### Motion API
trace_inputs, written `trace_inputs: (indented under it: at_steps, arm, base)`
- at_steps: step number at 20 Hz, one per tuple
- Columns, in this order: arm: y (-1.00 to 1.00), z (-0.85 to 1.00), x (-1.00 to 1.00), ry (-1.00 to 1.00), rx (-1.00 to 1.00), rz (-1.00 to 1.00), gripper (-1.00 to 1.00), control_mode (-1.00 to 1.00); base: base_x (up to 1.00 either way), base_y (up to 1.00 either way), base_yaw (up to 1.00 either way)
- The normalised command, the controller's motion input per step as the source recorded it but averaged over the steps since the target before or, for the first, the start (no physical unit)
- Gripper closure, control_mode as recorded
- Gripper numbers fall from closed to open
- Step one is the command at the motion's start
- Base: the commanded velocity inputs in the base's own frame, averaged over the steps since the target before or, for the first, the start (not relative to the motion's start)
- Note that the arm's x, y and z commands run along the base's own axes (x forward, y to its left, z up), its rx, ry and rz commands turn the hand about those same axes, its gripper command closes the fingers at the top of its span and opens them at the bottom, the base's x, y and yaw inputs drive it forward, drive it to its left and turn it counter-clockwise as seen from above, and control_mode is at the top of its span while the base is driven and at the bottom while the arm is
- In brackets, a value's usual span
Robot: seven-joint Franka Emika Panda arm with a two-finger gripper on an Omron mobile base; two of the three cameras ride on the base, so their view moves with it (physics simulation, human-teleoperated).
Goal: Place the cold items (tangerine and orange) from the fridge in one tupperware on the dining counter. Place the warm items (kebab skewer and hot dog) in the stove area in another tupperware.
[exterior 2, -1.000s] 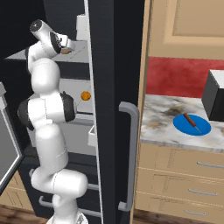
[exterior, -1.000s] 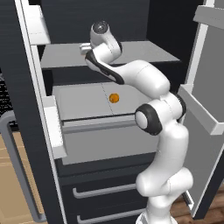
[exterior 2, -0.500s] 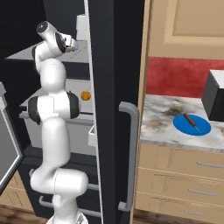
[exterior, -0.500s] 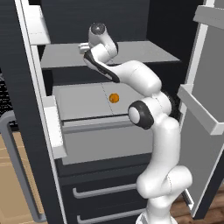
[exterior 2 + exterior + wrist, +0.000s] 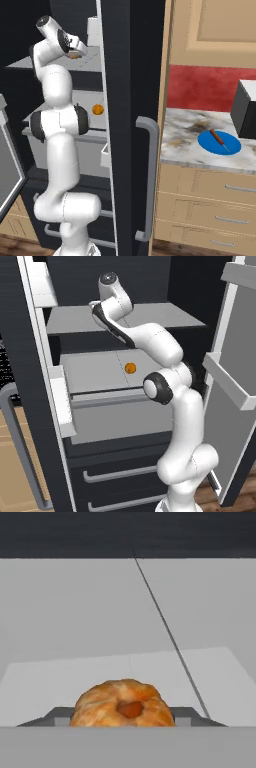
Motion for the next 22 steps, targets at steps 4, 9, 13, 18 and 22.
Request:
trace_inputs:
  at_steps: [4, 9, 13, 18, 22]
  arm:
    - [-0.26, -0.59, -1.00, -0.32, 0.24, -0.20, 1.00, -1.00]
    - [-0.19, -0.70, -1.00, -0.24, 0.12, -0.22, 1.00, -1.00]
    - [-0.84, -0.90, -1.00, -0.26, 0.15, 0.00, 1.00, -1.00]
    - [-0.57, 0.10, -1.00, -0.11, 0.14, 0.00, 1.00, -1.00]
    - [-0.04, -0.29, -1.00, 0.01, 0.04, -0.18, 1.00, -1.00]
  base:
    - [0.00, 0.00, 0.00]
    - [0.00, 0.00, 0.00]
    - [0.00, 0.00, 0.00]
    - [0.00, 0.00, 0.00]
    - [0.00, 0.00, 0.00]
